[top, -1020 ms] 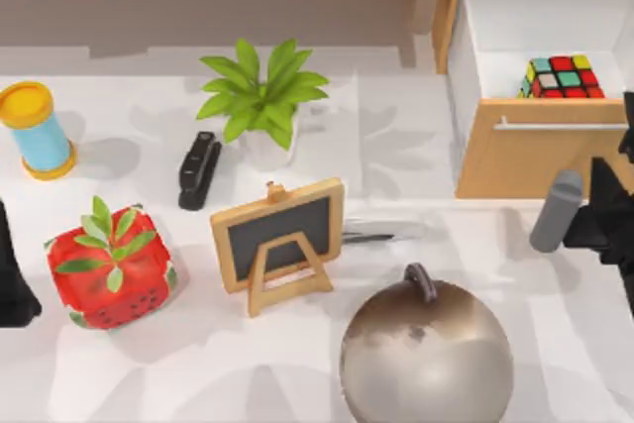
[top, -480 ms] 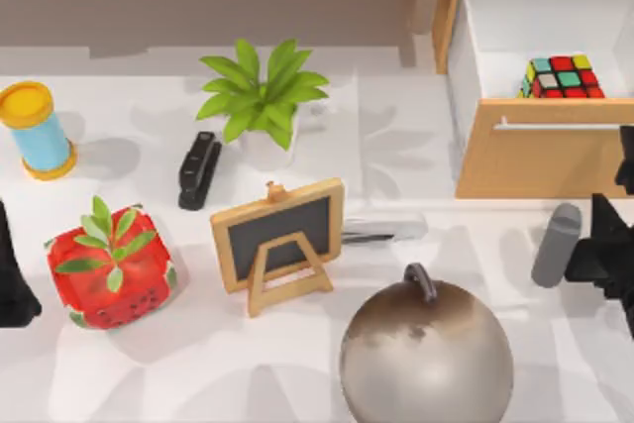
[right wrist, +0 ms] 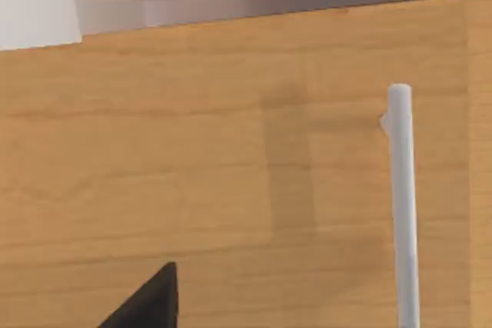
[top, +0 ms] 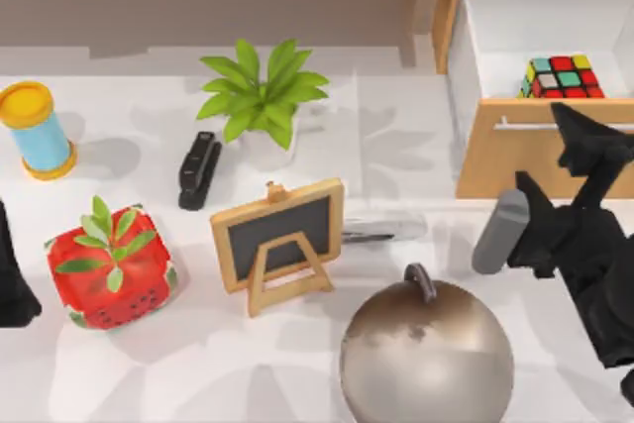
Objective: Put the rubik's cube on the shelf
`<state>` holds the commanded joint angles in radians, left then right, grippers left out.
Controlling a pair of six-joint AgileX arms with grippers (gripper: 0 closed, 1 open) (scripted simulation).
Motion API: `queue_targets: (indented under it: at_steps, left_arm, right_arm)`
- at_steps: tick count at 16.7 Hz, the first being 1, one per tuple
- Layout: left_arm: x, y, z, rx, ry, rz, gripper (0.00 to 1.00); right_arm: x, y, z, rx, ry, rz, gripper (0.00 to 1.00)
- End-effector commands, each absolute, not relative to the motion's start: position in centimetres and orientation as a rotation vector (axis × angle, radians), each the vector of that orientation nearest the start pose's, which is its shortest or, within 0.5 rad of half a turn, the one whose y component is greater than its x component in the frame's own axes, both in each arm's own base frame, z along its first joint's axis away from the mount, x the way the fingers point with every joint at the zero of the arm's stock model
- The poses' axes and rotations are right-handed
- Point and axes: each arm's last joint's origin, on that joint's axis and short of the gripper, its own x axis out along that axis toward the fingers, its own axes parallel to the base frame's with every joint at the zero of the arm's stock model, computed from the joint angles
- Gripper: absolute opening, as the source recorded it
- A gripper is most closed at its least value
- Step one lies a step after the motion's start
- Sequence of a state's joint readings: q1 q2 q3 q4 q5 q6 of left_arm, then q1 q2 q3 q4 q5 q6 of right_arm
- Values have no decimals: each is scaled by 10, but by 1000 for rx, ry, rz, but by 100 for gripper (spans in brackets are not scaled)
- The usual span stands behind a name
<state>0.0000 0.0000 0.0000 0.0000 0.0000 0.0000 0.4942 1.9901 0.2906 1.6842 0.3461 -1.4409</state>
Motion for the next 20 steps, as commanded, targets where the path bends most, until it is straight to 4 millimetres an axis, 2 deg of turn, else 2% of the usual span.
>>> queue_targets:
  at_steps: [5,9,12,15,20]
  left_arm:
    - [106,-1,160,0,0,0,100]
    - [106,-1,160,0,0,0,100]
    - [106,-1,160,0,0,0,100]
    - [106,-1,160,0,0,0,100]
    - [106,-1,160,0,0,0,100]
  right_arm:
    - [260,184,125,-1201,-284,233,100]
    - [293,222,169,-1010,-317,240,100]
    - [309,244,202,-887,-317,269,100]
    - [313,268,221,-806,-275,351,100]
    - [311,309,230,-733,-151,523,100]
